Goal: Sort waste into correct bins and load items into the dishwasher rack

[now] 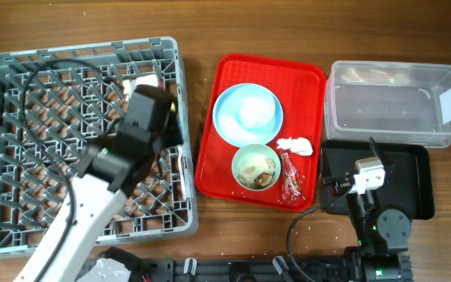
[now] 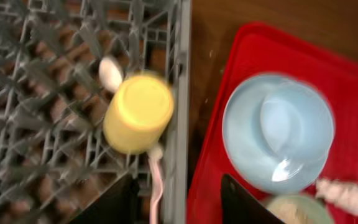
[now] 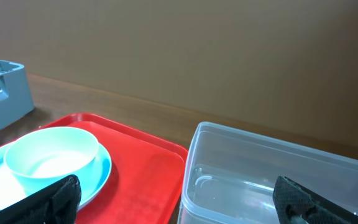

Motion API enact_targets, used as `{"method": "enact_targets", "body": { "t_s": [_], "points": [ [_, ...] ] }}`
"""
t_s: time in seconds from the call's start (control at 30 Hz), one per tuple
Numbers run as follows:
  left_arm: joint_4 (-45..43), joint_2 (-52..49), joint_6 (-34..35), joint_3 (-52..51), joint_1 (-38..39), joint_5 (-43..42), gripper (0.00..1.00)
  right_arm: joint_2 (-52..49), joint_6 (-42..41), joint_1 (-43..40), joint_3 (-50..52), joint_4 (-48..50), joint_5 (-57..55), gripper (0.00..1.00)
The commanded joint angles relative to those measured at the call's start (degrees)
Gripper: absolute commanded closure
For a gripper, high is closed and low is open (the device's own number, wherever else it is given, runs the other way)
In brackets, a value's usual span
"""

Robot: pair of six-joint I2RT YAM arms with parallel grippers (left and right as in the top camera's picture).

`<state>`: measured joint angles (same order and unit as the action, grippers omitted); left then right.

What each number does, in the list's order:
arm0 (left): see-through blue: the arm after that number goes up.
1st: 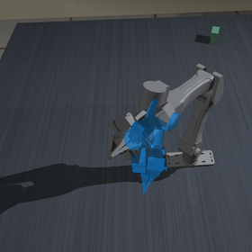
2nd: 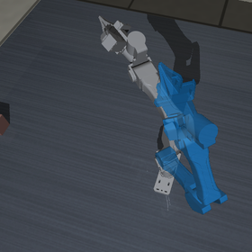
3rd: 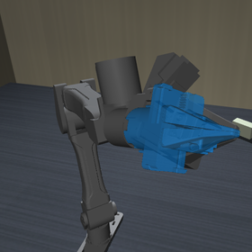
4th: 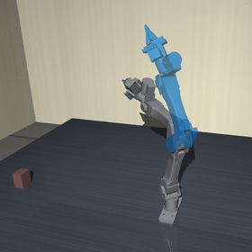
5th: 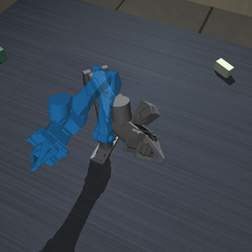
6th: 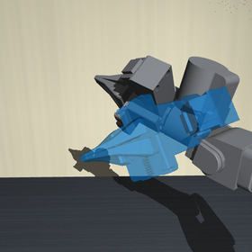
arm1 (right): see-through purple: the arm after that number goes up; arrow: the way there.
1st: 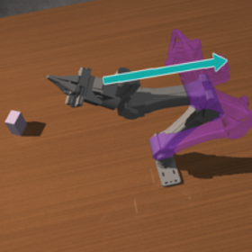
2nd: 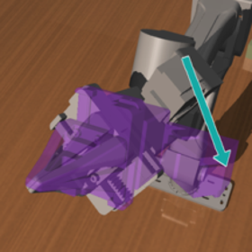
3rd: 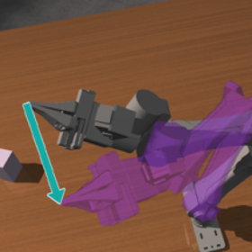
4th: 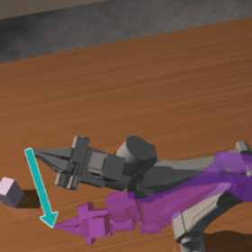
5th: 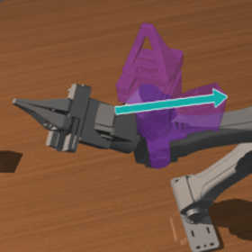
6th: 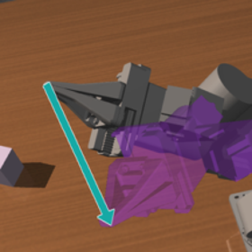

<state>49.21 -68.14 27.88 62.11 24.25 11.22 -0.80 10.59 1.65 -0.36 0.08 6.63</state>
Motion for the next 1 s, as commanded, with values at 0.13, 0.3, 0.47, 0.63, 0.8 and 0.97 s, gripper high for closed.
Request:
{"method": "enact_targets", "body": {
  "t_s": [0.13, 0.3, 0.47, 0.63, 0.8, 0.97],
  "points": [
    [27.52, 7.65, 38.07, -3.52, -10.75, 15.69, 0.85, 0.26, -0.04, -0.24, 0.07, 0.31, 0.31, 0.0],
    [29.14, 18.05, 43.58, -6.36, -29.73, 15.87, 0.96, 0.26, -0.07, -0.24, 0.07, 0.31, 0.31, 0.0],
    [27.15, 29.62, 45.53, -15.82, -48.17, 10.97, 0.68, 0.26, -0.07, -0.24, 0.07, 0.31, 0.31, 0.0],
    [20.17, 29.33, 42.88, -25.49, -54.69, -3.3, 0.65, 0.26, -0.07, -0.24, 0.07, 0.31, 0.31, 0.0],
    [20.28, 28.65, 42.82, -25.77, -54.69, 0.7, 0.47, 0.26, -0.07, -0.24, 0.07, 0.31, 0.31, 0.0],
    [16.94, 28.65, 32.3, -17.59, -54.69, -4.39, 0.55, 0.26, -0.02, -0.24, 0.07, 0.31, 0.31, 0.0]
  ]
}}
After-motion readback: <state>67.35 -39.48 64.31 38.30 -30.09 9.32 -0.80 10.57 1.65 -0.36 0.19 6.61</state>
